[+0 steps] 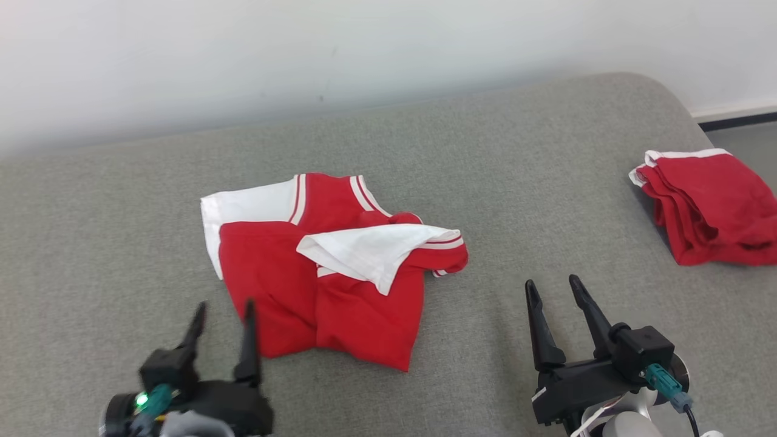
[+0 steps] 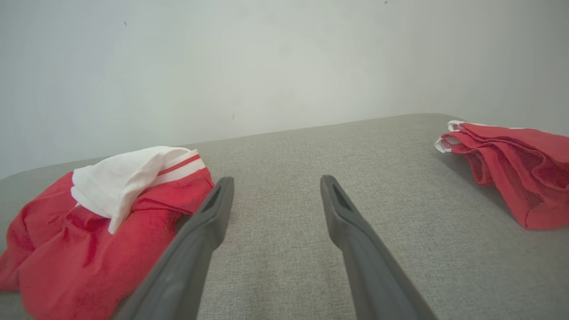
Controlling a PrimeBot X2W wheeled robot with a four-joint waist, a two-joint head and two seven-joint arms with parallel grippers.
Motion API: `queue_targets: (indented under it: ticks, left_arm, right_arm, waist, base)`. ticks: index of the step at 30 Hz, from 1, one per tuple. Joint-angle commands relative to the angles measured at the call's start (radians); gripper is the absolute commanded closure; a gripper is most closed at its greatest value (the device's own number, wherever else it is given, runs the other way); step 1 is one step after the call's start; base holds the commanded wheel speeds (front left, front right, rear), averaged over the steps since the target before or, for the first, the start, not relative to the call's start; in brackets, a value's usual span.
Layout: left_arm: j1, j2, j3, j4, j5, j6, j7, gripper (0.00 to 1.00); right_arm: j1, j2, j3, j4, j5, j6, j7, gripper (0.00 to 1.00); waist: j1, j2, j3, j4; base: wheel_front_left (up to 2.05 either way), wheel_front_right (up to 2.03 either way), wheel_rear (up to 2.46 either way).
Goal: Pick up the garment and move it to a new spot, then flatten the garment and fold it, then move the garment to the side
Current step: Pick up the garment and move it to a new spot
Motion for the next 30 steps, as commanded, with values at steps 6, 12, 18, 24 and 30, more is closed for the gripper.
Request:
queue_targets:
  ticks: [6, 12, 18, 24, 30]
  left_arm:
    - [0.118, -0.002, 0.148, -0.101, 0.077, 0.009, -0.003, 0.00]
    - [0.206, -0.021, 0.245, -0.145, 0.132, -0.021, -0.003, 0.00]
    - [0.271, -0.051, 0.294, -0.164, 0.176, -0.057, -0.003, 0.00]
    - [0.303, -0.068, 0.298, -0.166, 0.207, -0.079, -0.003, 0.00]
    - [0.293, -0.073, 0.291, -0.172, 0.215, -0.087, -0.003, 0.00]
  right_arm:
    - [0.020, 0.002, 0.005, 0.011, 0.003, -0.003, 0.000, 0.00]
    - [0.031, 0.002, 0.002, 0.018, 0.006, -0.003, 0.000, 0.00]
    - [0.061, 0.002, 0.005, 0.025, -0.011, -0.003, 0.000, 0.00]
    - [0.088, 0.002, 0.010, 0.041, -0.004, -0.003, 0.000, 0.00]
    - [0.079, 0.002, 0.033, 0.047, 0.008, -0.003, 0.000, 0.00]
  waist:
    - [0.0001, 0.0001, -0.038, 0.039]
    - [0.0001, 0.0001, -0.058, 0.062]
    - [0.0001, 0.0001, -0.077, 0.085]
    - [0.0001, 0.0001, -0.093, 0.101]
    - [0.0001, 0.0001, -0.080, 0.115]
  base:
    - [0.00, 0.00, 0.00]
    - [0.00, 0.00, 0.00]
    - [0.00, 0.00, 0.00]
    - [0.00, 0.00, 0.00]
    - [0.00, 0.00, 0.00]
